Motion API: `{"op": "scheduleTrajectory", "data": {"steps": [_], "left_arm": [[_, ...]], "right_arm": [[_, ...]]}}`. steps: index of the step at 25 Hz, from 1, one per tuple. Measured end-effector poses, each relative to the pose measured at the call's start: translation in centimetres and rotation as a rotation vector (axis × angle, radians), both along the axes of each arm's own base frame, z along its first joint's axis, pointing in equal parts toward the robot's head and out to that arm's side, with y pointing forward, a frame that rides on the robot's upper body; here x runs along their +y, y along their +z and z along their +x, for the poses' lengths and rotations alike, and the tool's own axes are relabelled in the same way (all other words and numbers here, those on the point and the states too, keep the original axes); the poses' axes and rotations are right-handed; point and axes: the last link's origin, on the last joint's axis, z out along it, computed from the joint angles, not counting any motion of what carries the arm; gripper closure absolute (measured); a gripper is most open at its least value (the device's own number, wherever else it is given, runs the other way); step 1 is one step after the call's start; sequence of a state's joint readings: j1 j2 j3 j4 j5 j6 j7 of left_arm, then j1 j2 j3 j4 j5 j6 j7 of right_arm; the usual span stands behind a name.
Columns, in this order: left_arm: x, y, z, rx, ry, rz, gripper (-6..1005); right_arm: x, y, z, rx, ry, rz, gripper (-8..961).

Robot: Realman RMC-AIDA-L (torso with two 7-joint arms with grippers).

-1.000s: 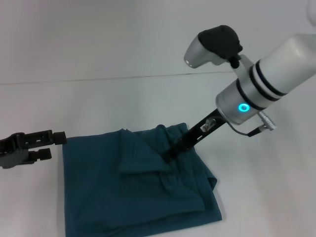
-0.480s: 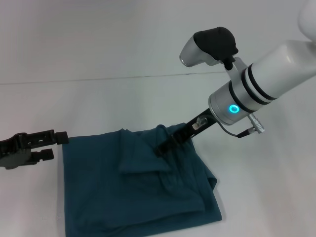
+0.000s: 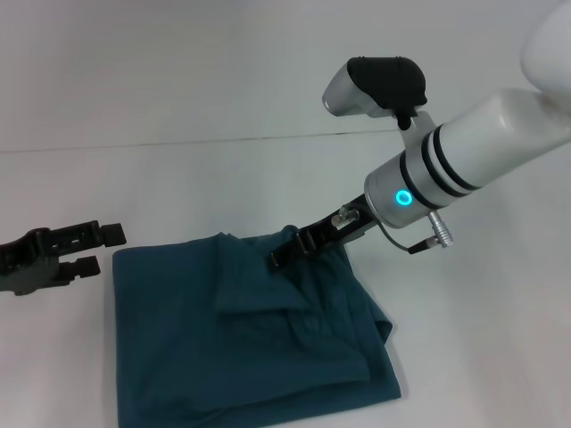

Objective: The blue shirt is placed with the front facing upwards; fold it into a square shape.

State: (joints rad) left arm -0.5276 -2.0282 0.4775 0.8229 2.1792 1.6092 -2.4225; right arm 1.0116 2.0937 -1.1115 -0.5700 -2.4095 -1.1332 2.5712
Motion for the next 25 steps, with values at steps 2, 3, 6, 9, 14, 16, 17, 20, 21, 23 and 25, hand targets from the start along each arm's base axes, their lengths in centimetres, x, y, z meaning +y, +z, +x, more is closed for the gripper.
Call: {"op": "scheduleTrajectory", "data": {"steps": [2, 3, 6, 9, 14, 16, 17, 20, 21, 23, 25], "left_arm": [[0.01, -0.18, -0.07, -0.003, 0.006, 0.001, 77], [-0.01, -0.32, -0.1, -0.007, 0.008, -0.002, 77], [0.07, -0.62, -0.07, -0.013, 0.009, -0.006, 77], [0.14, -0.66, -0.04, -0.013, 0.007, -0.004, 77], [0.17, -0.71, -0.01, -0.012, 0.004, -0.003, 77], [0.17, -0.71, -0.01, -0.012, 0.004, -0.002, 76], [0.17, -0.72, -0.01, -0.012, 0.004, -0.002, 76], [0.16, -0.75, -0.01, -0.012, 0.004, -0.004, 76], [0.15, -0.76, -0.01, -0.012, 0.004, -0.004, 76], [0.15, -0.78, -0.01, -0.012, 0.004, -0.005, 76], [0.15, -0.79, -0.01, -0.012, 0.003, -0.005, 76]], "right_arm": [[-0.01, -0.26, 0.08, 0.021, -0.017, 0.007, 222], [-0.01, -0.36, 0.14, 0.027, -0.024, 0.011, 222], [0.07, -0.71, 0.31, 0.04, -0.051, 0.022, 222], [0.18, -1.04, 0.54, 0.038, -0.077, 0.034, 223], [0.27, -1.11, 0.62, 0.036, -0.081, 0.042, 307], [0.3, -1.11, 0.62, 0.035, -0.08, 0.044, 392], [0.31, -1.1, 0.63, 0.035, -0.08, 0.045, 434], [0.37, -1.05, 0.68, 0.032, -0.079, 0.048, 562], [0.4, -1.04, 0.69, 0.031, -0.079, 0.05, 605], [0.43, -1.04, 0.71, 0.031, -0.079, 0.053, 690], [0.46, -1.04, 0.73, 0.031, -0.081, 0.056, 777]]}}
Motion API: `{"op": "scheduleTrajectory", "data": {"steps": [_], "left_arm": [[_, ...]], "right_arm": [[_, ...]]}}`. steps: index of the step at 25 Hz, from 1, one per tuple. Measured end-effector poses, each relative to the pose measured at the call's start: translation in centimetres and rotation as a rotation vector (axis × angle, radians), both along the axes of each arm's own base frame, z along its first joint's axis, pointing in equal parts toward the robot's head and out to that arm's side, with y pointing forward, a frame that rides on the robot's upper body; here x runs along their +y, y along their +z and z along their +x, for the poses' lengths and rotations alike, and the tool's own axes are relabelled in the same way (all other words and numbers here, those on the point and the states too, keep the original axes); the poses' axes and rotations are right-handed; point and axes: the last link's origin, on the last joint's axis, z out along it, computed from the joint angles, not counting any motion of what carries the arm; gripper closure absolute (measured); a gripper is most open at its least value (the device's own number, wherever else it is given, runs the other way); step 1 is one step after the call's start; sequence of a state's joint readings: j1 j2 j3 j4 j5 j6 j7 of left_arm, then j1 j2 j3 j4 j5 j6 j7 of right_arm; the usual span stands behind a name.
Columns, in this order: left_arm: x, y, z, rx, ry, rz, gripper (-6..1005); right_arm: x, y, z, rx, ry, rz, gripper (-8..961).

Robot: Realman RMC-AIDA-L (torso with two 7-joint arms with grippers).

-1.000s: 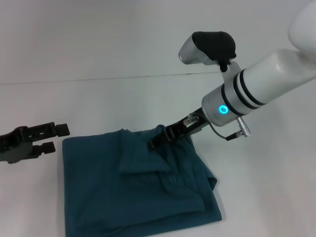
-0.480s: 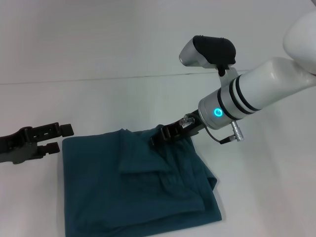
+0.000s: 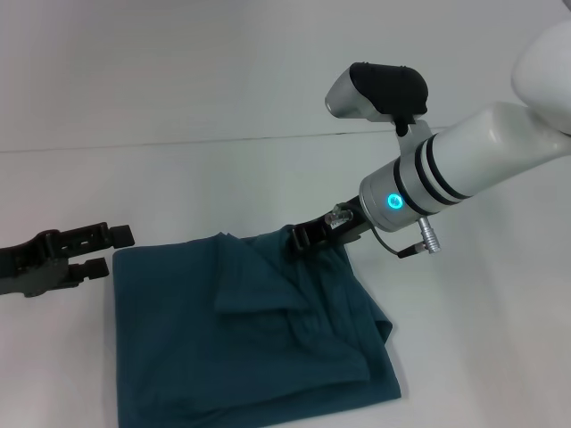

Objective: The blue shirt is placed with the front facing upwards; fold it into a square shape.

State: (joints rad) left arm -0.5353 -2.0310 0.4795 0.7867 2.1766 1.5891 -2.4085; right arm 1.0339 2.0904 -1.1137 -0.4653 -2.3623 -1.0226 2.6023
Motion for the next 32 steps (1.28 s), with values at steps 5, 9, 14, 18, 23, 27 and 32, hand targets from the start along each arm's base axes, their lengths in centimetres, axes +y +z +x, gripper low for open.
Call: {"op": "scheduleTrajectory", "data": {"steps": [5, 9, 14, 18, 23, 27, 32], "left_arm": [[0.0, 0.0, -0.1, -0.001, 0.002, 0.001, 77], [-0.1, 0.0, -0.2, -0.002, 0.006, 0.002, 78], [-0.3, 0.0, -0.4, -0.002, 0.012, 0.003, 77], [-0.3, 0.0, -0.4, -0.003, 0.014, 0.001, 77], [-0.3, -0.1, -0.4, -0.004, 0.014, 0.0, 76], [-0.4, -0.2, -0.4, -0.008, 0.017, -0.004, 76], [-0.4, -0.3, -0.4, -0.01, 0.018, -0.005, 76]], "right_arm": [[-0.1, 0.0, 0.1, -0.001, 0.001, -0.003, 919], [-0.2, 0.1, 0.0, 0.006, 0.006, -0.015, 937], [-0.3, 1.6, -0.5, 0.036, 0.01, -0.018, 937], [-0.5, 2.7, -0.4, 0.053, -0.003, -0.016, 937], [-0.4, 3.8, 0.1, 0.043, -0.036, 0.0, 937], [0.1, 3.7, 0.8, 0.032, -0.049, 0.04, 936], [0.3, 2.6, 1.0, 0.02, -0.047, 0.058, 936]]}}
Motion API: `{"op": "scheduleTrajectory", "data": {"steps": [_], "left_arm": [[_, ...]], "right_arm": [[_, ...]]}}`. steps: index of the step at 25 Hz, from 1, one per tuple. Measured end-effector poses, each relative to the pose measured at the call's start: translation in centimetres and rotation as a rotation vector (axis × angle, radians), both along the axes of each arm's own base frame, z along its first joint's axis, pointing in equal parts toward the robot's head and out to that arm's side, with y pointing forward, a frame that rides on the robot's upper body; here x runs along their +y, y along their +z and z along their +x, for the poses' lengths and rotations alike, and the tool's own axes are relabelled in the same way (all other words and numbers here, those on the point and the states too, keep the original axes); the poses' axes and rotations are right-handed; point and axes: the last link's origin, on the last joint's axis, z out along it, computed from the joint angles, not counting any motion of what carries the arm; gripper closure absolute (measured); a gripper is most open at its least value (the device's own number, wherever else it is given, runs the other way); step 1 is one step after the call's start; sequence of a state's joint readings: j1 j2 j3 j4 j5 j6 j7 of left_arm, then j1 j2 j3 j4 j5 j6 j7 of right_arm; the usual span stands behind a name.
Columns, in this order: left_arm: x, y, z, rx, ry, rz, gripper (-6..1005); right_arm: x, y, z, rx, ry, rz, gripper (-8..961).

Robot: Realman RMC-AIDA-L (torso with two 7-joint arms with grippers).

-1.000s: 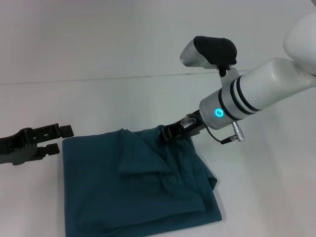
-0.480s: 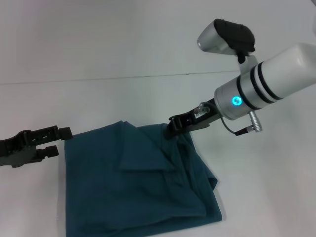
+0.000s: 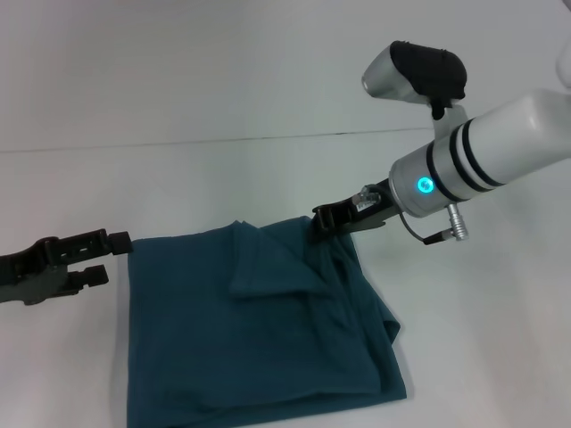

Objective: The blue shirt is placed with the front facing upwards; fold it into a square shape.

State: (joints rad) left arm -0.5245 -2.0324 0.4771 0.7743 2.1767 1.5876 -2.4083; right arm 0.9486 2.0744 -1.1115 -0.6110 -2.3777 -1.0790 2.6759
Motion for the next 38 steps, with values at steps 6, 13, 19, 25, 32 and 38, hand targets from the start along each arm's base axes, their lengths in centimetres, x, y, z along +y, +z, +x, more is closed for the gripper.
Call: {"op": "scheduleTrajectory", "data": {"steps": [6, 13, 19, 25, 32, 38], "left_arm": [[-0.1, 0.0, -0.1, 0.0, 0.003, 0.0, 76], [-0.2, -0.1, -0.2, -0.002, 0.008, -0.001, 76], [-0.3, -0.1, -0.3, -0.002, 0.012, 0.0, 76], [-0.3, 0.0, -0.3, -0.006, 0.009, 0.004, 77], [-0.3, 0.1, -0.3, -0.01, 0.01, 0.01, 77], [-0.3, 0.8, -0.5, -0.018, 0.018, 0.033, 77]], "right_arm": [[0.3, -0.2, 0.6, -0.029, -0.009, 0.023, 936], [0.7, -0.5, 1.4, -0.052, -0.012, 0.063, 915], [1.1, -0.9, 1.5, -0.141, 0.009, 0.066, 792], [1.8, 0.0, 1.0, -0.166, -0.003, 0.094, 558], [0.9, 1.9, -1.5, -0.044, 0.08, 0.002, 449], [-0.8, 1.0, -2.9, -0.06, 0.29, -0.146, 452]]}}
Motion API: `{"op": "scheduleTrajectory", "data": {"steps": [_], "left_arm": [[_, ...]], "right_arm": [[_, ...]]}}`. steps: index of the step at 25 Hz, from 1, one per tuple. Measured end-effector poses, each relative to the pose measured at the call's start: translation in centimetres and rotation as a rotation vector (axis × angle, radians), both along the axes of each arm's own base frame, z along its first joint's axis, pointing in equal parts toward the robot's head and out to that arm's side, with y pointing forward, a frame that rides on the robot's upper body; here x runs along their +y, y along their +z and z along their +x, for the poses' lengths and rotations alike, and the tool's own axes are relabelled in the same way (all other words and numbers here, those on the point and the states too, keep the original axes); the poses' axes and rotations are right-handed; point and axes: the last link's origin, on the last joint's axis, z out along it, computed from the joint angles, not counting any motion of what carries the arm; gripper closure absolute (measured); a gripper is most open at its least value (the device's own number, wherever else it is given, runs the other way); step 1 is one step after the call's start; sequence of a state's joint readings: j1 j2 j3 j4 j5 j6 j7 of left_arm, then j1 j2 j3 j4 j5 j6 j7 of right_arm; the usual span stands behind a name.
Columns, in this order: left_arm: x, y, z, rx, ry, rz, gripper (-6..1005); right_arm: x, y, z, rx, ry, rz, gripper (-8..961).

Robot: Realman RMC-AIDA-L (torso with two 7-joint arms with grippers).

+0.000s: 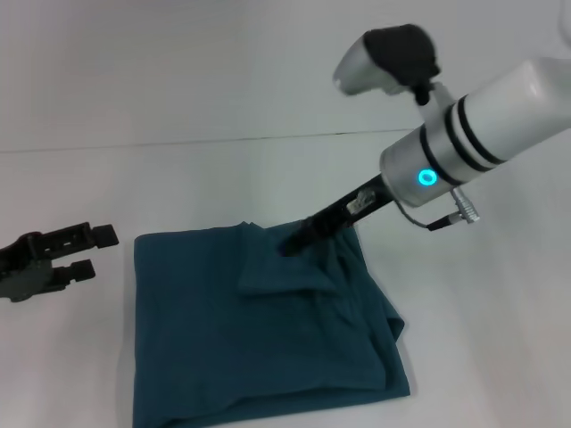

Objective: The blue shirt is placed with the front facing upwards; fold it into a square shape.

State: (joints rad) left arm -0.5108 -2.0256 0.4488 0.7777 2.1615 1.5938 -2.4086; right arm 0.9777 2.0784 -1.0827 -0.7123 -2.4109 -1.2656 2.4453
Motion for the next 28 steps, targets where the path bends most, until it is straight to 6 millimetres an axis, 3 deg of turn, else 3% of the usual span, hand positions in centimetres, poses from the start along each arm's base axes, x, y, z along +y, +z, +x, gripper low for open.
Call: {"op": "scheduleTrajectory", "data": {"steps": [6, 13, 22, 28], "left_arm": [[-0.3, 0.3, -0.4, -0.005, 0.015, 0.01, 77], [-0.3, 0.5, -0.5, -0.01, 0.022, 0.019, 77], [-0.5, 0.4, -0.7, -0.01, 0.025, 0.017, 77], [-0.5, 0.4, -0.7, -0.011, 0.025, 0.016, 76]], "right_arm": [[-1.6, -2.2, -1.4, -0.092, 0.256, -0.115, 455], [-1.8, -4.1, -2.1, -0.189, 0.384, -0.111, 458], [-2.7, -6.5, -2.5, -0.272, 0.496, -0.121, 462], [-2.7, -6.8, -2.4, -0.29, 0.485, -0.106, 464]]}}
